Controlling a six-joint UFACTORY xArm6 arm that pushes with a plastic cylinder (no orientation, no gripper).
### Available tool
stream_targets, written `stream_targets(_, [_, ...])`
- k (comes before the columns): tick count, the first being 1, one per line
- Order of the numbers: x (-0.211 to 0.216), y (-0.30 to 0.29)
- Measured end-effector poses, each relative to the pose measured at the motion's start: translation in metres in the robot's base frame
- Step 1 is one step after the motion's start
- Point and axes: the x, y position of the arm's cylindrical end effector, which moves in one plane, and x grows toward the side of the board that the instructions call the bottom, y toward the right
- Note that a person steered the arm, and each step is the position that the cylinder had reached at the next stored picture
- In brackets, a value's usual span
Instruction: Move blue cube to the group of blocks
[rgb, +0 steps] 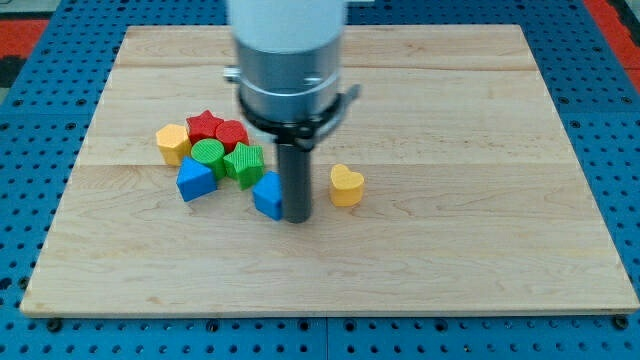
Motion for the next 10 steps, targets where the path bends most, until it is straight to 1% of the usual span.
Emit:
stream_targets(1, [-0.006,0.014])
stream_targets(2, [-0.037,0.033])
stream_targets(3, [-0.042,-0.007])
stream_targets(4, [-0.015,-0.038])
stream_targets(5, [0.018,-0.020])
stream_targets(6, [0.030,-0.038])
stream_targets(7, [-0.006,-0.133])
stream_targets(8, [0.022,-0.138])
stream_targets(9, [0.066,-0.159])
stream_targets(10, [0.010,-0.218])
